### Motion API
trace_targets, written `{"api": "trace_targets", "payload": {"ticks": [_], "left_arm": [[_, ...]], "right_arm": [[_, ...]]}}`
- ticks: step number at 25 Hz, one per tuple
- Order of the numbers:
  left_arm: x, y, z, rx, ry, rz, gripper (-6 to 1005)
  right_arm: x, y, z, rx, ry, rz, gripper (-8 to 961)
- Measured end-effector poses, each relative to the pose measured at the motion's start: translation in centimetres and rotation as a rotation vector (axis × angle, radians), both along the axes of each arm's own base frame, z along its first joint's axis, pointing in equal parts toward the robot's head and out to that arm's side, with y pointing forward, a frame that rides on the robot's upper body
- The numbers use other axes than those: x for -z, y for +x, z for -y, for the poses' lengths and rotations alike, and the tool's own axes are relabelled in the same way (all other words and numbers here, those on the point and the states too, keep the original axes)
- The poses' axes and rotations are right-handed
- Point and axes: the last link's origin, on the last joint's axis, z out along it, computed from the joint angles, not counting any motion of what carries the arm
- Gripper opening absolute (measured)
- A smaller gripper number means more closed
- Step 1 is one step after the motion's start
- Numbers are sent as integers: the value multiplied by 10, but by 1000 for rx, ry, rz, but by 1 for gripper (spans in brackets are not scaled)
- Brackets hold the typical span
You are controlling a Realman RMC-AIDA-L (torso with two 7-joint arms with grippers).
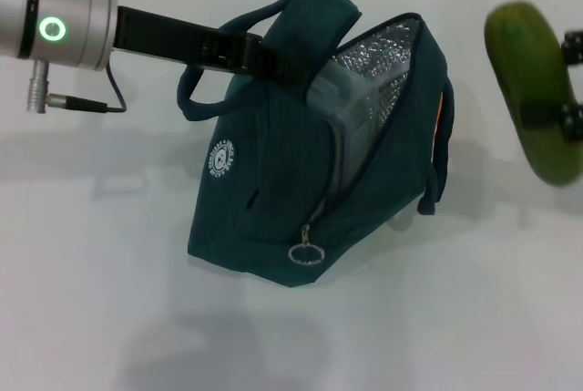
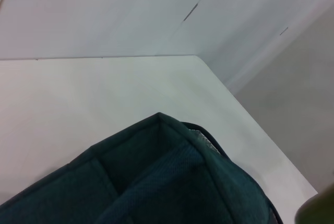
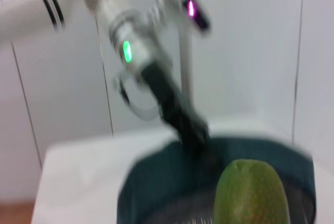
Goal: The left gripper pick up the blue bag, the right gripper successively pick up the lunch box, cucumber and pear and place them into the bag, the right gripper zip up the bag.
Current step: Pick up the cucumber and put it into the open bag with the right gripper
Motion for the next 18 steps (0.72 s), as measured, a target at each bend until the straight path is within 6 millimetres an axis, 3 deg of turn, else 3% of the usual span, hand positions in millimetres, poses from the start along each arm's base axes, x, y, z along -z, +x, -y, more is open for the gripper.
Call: {"api": "trace_targets", "payload": {"ticks": [7, 18], "left_arm": [[0, 1, 0, 4, -1, 3, 62], [3, -1, 0, 1, -10, 6, 62]], "right_arm": [[7, -5, -9, -63, 50, -362, 613], [30, -27, -28, -97, 9, -592, 619]]}}
